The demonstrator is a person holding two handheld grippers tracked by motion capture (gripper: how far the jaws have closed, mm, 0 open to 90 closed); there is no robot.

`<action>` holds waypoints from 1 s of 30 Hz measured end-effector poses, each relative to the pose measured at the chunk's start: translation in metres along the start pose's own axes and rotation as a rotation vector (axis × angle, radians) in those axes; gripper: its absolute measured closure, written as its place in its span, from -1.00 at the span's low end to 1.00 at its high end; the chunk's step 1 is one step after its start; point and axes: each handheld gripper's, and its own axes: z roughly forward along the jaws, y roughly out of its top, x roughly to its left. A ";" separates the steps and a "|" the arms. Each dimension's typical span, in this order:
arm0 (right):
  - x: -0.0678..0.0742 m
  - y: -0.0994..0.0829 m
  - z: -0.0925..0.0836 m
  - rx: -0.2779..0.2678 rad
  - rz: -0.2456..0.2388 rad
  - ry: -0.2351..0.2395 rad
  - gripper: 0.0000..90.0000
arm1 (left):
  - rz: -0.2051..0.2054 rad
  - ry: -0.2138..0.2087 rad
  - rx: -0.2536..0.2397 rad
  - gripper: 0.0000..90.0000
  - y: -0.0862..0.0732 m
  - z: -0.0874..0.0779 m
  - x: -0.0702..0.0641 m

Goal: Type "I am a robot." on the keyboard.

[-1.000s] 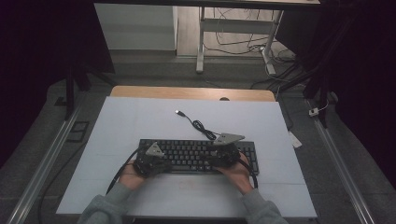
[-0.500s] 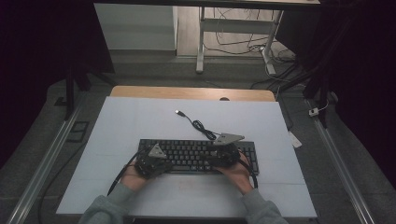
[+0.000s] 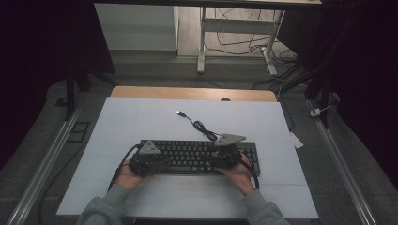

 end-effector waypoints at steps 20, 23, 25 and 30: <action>0.001 -0.006 -0.010 -0.020 0.035 0.009 0.15 | -0.083 0.076 -0.046 -0.02 -0.001 -0.019 0.013; 0.000 -0.010 -0.016 -0.033 0.049 -0.005 0.15 | -0.081 0.082 -0.043 -0.04 -0.002 -0.020 0.015; 0.000 -0.012 -0.020 -0.043 0.055 0.005 0.14 | -0.080 0.086 -0.040 -0.05 -0.002 -0.020 0.016; -0.001 -0.016 -0.023 -0.045 0.054 -0.002 0.14 | -0.099 0.102 -0.039 -0.06 -0.004 -0.019 0.021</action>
